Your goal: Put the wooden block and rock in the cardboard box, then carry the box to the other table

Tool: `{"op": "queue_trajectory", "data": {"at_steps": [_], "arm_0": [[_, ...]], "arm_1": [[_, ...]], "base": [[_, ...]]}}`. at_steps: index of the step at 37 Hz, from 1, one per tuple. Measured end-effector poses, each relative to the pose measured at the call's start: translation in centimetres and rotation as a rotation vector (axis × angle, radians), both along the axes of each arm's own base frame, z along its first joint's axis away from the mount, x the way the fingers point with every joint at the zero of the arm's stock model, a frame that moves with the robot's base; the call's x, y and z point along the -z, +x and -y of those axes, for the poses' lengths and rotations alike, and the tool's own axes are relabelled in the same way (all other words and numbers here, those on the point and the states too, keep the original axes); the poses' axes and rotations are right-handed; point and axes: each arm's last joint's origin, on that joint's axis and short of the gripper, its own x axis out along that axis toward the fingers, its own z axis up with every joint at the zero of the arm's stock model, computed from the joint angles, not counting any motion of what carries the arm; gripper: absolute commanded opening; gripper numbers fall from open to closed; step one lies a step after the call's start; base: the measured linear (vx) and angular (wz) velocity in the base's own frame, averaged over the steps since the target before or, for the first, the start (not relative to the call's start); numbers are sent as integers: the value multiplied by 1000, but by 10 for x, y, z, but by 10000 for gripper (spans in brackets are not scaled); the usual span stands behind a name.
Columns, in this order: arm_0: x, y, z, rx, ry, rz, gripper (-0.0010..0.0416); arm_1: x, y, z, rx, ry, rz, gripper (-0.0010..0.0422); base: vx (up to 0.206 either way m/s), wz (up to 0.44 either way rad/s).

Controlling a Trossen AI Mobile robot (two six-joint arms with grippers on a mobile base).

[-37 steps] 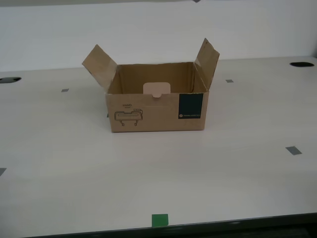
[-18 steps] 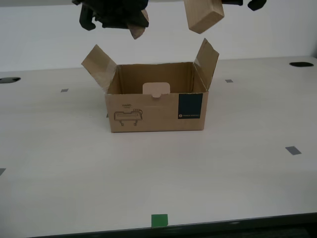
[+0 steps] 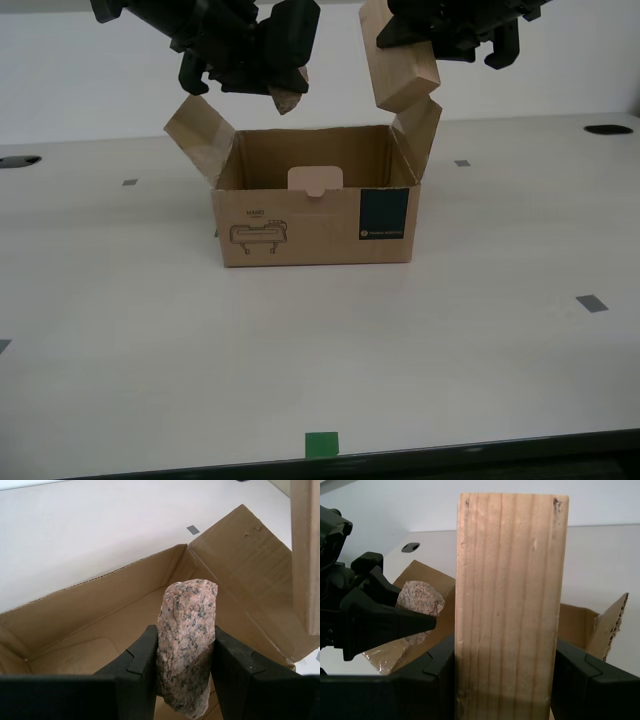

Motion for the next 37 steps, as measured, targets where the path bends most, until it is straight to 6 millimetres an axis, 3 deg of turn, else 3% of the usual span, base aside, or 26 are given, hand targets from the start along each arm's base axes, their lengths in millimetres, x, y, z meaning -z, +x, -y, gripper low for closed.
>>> {"op": "queue_trajectory", "data": {"at_steps": [20, 37], "arm_0": [[-16, 8, -5, 2, 27, 32, 0], [-13, 5, -6, -7, 23, -7, 0]], "arm_1": [[0, 0, 0, -13, -13, -11, 0], [0, 0, 0, -16, -18, -12, 0]], "base": [[0, 0], [0, 0]]}}
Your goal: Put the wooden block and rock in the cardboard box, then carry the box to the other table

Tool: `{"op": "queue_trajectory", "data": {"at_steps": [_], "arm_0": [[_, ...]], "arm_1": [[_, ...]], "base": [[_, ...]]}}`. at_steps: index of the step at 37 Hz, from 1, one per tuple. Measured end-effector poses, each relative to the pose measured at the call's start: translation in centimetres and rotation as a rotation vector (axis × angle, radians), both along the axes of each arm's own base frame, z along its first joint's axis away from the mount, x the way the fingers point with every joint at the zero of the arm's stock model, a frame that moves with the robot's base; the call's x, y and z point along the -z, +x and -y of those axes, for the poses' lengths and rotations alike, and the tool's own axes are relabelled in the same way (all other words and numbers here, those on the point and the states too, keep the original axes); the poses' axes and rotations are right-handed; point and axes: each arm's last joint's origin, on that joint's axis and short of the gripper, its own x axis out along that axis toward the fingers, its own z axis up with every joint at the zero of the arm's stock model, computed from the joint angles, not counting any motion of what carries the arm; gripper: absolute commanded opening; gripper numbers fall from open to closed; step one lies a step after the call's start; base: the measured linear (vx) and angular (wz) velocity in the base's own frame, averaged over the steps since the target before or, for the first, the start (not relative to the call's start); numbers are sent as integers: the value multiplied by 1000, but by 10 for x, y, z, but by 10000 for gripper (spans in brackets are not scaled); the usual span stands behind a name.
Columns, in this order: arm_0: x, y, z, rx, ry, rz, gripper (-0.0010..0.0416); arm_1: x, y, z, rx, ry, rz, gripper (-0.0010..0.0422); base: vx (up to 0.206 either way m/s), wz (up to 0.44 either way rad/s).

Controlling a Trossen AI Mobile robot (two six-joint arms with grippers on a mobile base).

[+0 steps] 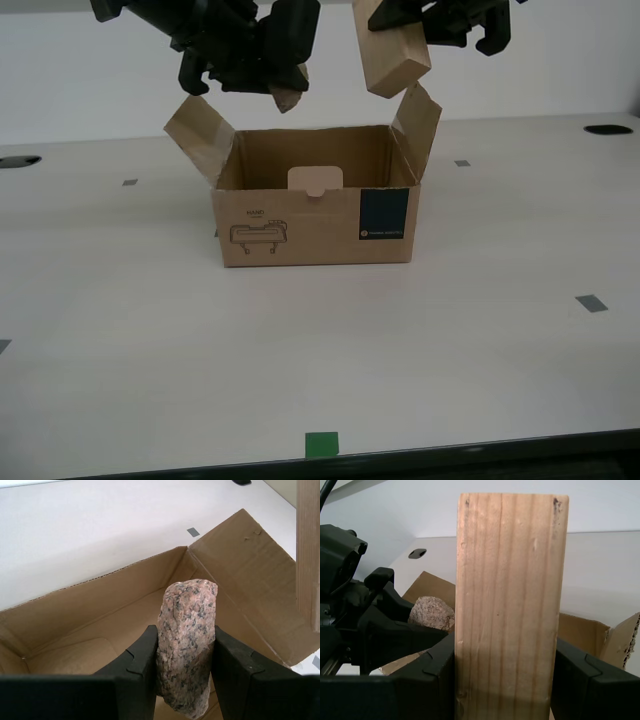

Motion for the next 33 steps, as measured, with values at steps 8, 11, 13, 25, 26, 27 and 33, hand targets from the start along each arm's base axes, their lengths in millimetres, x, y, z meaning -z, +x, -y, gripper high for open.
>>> {"op": "queue_trajectory", "data": {"at_steps": [8, 11, 13, 25, 26, 27, 33], "arm_0": [[0, 0, 0, -1, -1, -3, 3], [0, 0, 0, -1, -2, -3, 3], [0, 0, 0, -2, -3, -5, 3], [2, -2, -1, -11, -7, -17, 3], [2, -2, -1, -13, -7, -18, 3], [2, -2, -2, -14, -7, -18, 3], [2, -2, -2, -17, -8, -16, 5]], "arm_1": [[0, 0, 0, -12, -13, -11, 0], [0, 0, 0, -13, -14, -12, 0], [0, 0, 0, -13, -14, -12, 0], [2, -1, -1, -13, 2, -37, 0], [2, -1, -1, -13, 2, -37, 0], [2, -1, -1, -13, 2, -37, 0], [2, -1, -1, -13, 2, -37, 0]], "base": [[0, 0], [0, 0], [0, 0], [0, 0], [0, 0], [0, 0], [0, 0]]}}
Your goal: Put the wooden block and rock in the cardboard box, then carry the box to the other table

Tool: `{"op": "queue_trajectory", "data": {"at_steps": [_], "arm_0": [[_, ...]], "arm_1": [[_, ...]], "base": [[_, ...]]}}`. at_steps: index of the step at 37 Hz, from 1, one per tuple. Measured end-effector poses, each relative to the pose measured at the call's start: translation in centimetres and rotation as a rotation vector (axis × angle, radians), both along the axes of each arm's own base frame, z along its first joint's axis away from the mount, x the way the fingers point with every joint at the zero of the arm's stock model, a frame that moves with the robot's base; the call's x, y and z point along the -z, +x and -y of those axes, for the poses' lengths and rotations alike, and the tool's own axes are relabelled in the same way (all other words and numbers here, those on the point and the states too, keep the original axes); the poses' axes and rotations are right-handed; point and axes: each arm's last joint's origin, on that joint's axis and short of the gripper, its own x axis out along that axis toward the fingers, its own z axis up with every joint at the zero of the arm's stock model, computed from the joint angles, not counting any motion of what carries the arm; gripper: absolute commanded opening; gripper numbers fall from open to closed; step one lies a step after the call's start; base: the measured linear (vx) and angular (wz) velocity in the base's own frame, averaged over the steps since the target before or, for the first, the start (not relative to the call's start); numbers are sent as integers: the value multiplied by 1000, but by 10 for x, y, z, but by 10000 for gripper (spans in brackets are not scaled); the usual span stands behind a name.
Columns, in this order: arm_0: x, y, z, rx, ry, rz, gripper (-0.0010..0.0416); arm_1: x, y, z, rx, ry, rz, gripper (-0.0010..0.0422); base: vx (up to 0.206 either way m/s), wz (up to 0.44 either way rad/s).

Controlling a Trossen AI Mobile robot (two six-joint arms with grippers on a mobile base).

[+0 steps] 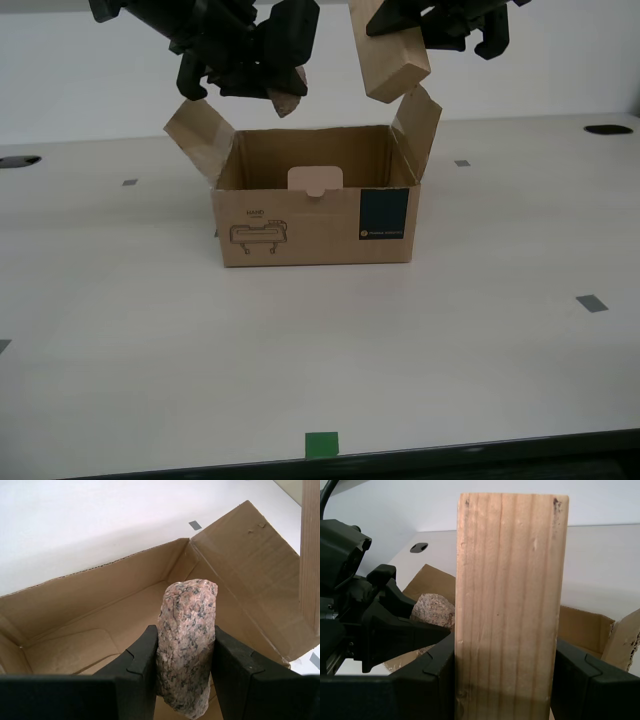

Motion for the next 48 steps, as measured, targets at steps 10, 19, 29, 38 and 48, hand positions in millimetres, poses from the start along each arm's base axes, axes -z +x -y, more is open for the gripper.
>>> {"op": "queue_trajectory", "data": {"at_steps": [10, 19, 29, 38, 48], "arm_0": [[0, 0, 0, -2, -2, 2, 112], [0, 0, -1, -4, -2, 3, 253], [0, 0, -1, -4, -1, 4, 383], [0, -1, -1, -5, -1, 3, 378], [0, -1, -1, -5, 2, 0, 364]], "arm_1": [[0, 0, 0, 0, 2, -3, 55], [0, 0, 0, -6, -4, -10, 168], [0, 0, 0, -11, -9, -12, 286], [0, 0, 0, -38, -19, -25, 364], [0, 0, 0, -44, -21, -28, 396]], "base": [[0, 0], [0, 0], [0, 0], [0, 0], [0, 0]]}}
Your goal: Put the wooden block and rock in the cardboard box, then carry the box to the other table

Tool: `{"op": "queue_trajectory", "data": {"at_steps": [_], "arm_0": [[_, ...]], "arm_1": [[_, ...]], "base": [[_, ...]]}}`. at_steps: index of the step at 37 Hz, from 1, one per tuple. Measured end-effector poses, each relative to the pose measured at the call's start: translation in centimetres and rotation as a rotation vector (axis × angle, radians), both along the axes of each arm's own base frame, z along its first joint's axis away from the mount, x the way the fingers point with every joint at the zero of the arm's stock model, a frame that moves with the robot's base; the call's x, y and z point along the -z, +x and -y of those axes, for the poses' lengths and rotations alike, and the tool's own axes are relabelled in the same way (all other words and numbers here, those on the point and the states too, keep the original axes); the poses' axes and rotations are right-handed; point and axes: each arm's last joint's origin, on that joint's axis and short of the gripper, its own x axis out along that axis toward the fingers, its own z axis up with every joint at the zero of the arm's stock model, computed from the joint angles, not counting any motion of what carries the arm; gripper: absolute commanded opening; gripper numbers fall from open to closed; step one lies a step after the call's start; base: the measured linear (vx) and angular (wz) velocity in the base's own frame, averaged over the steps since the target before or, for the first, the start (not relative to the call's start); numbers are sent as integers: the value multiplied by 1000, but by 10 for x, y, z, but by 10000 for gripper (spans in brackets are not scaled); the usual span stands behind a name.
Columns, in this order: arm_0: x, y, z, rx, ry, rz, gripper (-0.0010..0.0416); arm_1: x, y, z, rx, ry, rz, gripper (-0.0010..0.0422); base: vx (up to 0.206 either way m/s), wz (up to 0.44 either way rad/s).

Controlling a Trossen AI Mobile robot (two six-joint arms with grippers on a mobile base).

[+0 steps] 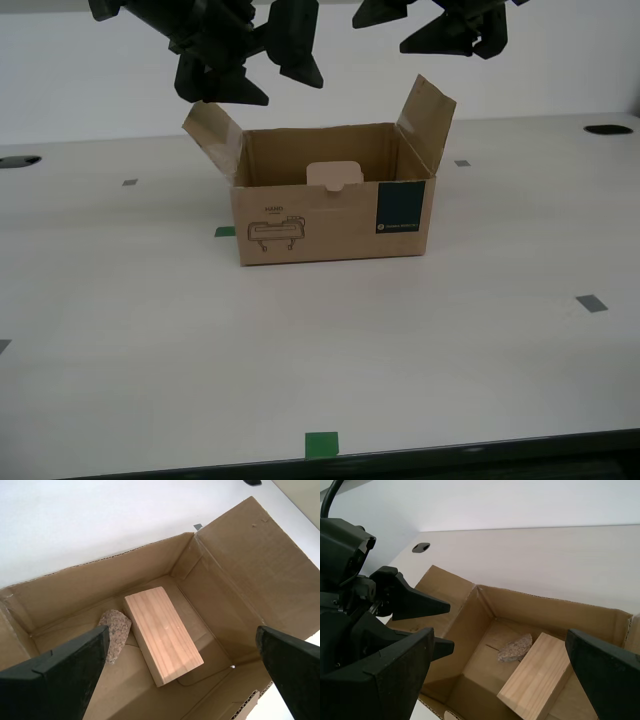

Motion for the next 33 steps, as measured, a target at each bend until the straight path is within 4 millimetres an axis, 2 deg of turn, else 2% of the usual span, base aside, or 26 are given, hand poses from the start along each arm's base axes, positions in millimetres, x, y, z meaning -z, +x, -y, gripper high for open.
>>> {"op": "queue_trajectory", "data": {"at_steps": [10, 16, 22, 33], "arm_0": [[0, 0, 0, 1, 2, -2, 392], [-5, 1, -1, 1, -5, -14, 394], [-20, 4, -3, 2, -33, -62, 393], [-64, 8, -3, 32, -107, -136, 394]], "arm_1": [[0, 0, 0, 0, 0, 0, 394], [-6, 2, 1, -1, 7, -14, 394], [-25, 6, 3, -2, 32, -55, 394], [-74, 15, 6, -7, 43, -73, 394]], "base": [[0, 0], [0, 0], [0, 0], [0, 0]]}}
